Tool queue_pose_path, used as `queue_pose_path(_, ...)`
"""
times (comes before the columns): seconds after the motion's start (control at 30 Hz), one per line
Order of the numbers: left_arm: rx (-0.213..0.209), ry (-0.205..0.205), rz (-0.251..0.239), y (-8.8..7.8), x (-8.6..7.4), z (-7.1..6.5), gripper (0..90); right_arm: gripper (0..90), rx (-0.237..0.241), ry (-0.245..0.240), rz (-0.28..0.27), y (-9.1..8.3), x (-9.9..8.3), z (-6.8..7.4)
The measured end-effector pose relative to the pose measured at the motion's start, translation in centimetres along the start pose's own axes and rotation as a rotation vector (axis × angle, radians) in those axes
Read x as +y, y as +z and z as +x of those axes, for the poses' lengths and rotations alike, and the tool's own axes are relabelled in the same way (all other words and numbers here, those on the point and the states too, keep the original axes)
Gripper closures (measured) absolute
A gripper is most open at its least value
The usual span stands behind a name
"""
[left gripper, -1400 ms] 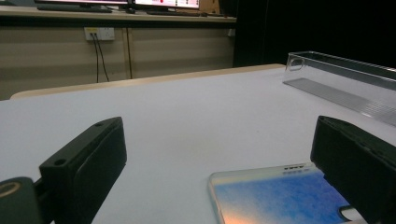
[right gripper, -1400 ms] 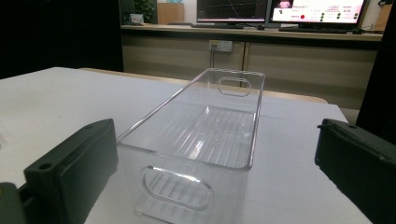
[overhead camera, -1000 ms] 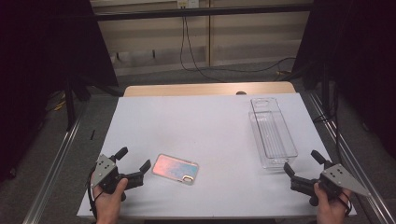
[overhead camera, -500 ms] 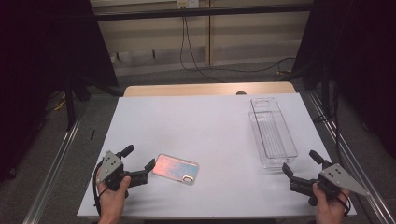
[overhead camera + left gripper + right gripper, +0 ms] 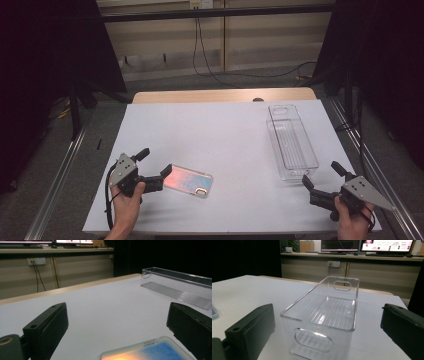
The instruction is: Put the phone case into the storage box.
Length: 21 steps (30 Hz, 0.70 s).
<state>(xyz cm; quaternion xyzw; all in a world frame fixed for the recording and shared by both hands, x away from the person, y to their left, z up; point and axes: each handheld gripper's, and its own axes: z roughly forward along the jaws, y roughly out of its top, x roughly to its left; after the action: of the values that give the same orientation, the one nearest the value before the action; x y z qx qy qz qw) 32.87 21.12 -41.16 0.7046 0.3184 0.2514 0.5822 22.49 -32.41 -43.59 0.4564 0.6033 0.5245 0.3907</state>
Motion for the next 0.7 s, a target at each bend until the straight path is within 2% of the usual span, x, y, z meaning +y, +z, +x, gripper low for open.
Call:
queue_pose_path(0.1,-0.013,0.012,-0.004,0.3,0.2,0.0,2.6,0.0,0.0,0.0,0.0,0.0,0.0,0.0)
queue_pose_path(0.23,-0.014,0.008,-0.012,1.2,0.4,-0.4,2.6,0.0,0.013,0.001,0.005,0.2,0.0,0.1)
queue_pose_path(0.27,-0.026,0.022,-0.011,1.5,0.5,-0.6,2.5,0.0,0.014,-0.001,0.008,0.2,0.0,0.1)
queue_pose_path(0.33,-0.021,0.027,-0.019,1.5,0.6,-0.7,2.2,0.0,0.016,0.002,0.001,0.1,0.0,0.2)
queue_pose_path(0.57,-0.025,0.008,-0.034,2.5,1.2,-0.4,4.7,0.0,0.019,0.01,0.005,0.2,0.0,0.0)
queue_pose_path(0.67,-0.031,-0.014,-0.036,2.9,1.2,-0.4,4.6,0.0,0.017,0.009,-0.001,0.1,0.0,0.0)
queue_pose_path(0.7,-0.023,0.001,-0.042,3.1,1.4,-0.5,4.4,0.0,0.016,0.007,-0.003,0.1,0.0,0.0)
